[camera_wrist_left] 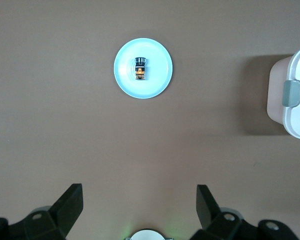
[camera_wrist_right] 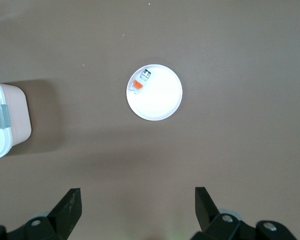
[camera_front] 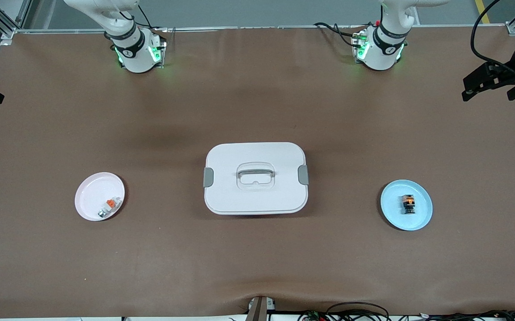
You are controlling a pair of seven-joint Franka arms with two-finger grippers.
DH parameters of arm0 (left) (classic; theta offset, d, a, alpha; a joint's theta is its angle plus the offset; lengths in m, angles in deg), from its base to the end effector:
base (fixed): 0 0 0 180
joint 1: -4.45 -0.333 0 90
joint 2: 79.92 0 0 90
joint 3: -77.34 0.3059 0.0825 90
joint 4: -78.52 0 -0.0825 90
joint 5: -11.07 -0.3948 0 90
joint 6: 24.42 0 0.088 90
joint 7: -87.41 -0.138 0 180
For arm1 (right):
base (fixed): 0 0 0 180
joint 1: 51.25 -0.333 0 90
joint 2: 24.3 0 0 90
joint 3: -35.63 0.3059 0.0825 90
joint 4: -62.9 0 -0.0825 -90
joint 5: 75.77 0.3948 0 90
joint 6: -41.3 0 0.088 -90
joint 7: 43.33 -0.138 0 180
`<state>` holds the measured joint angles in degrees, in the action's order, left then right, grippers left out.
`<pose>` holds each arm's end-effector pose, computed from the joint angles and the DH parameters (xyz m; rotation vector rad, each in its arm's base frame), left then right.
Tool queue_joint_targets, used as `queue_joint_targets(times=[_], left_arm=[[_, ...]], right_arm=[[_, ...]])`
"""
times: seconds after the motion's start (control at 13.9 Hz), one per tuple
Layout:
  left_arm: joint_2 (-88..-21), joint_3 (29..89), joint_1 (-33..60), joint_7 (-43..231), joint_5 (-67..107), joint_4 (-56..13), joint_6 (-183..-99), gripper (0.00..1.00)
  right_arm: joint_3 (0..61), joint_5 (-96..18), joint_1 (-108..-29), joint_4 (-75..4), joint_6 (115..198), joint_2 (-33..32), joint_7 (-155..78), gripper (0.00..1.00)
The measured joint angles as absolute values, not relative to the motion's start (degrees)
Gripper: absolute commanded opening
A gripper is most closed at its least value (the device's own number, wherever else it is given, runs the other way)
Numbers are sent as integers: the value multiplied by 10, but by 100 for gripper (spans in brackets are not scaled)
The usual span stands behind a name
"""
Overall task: Transfer orange switch to right arm and place
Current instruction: 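Move the left gripper over the black switch block on the blue plate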
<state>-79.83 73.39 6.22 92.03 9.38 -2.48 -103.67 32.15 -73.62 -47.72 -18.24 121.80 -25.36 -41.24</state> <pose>0.5415 -0.0497 0.6407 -3.1094 0.0220 0.0457 0.5371 -0.0607 0.6524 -3.1017 0.1234 -0.0160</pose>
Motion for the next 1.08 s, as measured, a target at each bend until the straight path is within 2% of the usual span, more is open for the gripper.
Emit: queue_joint_targets(times=[0.65,0.79,1.08], left_arm=[[-784,738,60,860,94,-26,-1048,100],[-767,736,62,828,94,-42,-1082,100],[-755,734,63,747,94,-136,-1200,100]], right_arm=[[322,-747,-478,-182,1219,-254,-412,100],[322,-747,-478,-182,1219,-254,-412,100],[323,-747,-478,-182,1220,-254,-412,100]])
